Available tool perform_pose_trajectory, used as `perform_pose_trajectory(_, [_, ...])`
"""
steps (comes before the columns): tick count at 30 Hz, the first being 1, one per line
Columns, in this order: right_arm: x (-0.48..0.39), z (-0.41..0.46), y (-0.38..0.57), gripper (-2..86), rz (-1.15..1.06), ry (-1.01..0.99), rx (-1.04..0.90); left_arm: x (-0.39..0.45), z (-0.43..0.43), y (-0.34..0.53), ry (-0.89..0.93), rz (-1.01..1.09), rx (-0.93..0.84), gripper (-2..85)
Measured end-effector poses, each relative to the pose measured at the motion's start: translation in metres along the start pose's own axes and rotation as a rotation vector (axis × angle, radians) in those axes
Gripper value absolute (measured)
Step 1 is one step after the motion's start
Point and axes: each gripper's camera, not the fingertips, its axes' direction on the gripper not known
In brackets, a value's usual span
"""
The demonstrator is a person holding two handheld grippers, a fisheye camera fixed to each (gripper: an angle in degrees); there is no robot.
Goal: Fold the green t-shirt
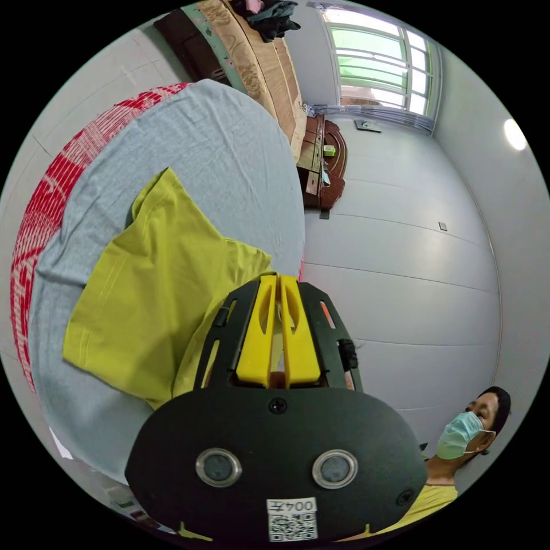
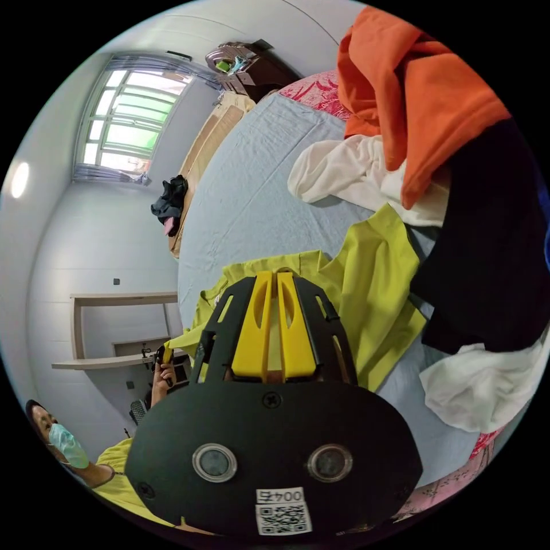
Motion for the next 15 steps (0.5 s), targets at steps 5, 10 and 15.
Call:
perform_pose_trajectory(5, [0.014,0.034,-0.014,0.8,0.023,0.045,-0.024,-0.003,0.012,-0.028,-0.027,0.0,-0.027,1.4])
perform_pose_trajectory(10, [0.035,0.066,-0.023,2.7,0.076,-0.011,-0.002,-0.033,0.016,-0.044,0.167,-0.058,0.092,1.7])
perform_pose_trajectory(15, [0.033,0.084,-0.024,9.4,0.086,0.054,0.062,-0.04,0.019,-0.056,0.149,-0.071,0.105,1.7])
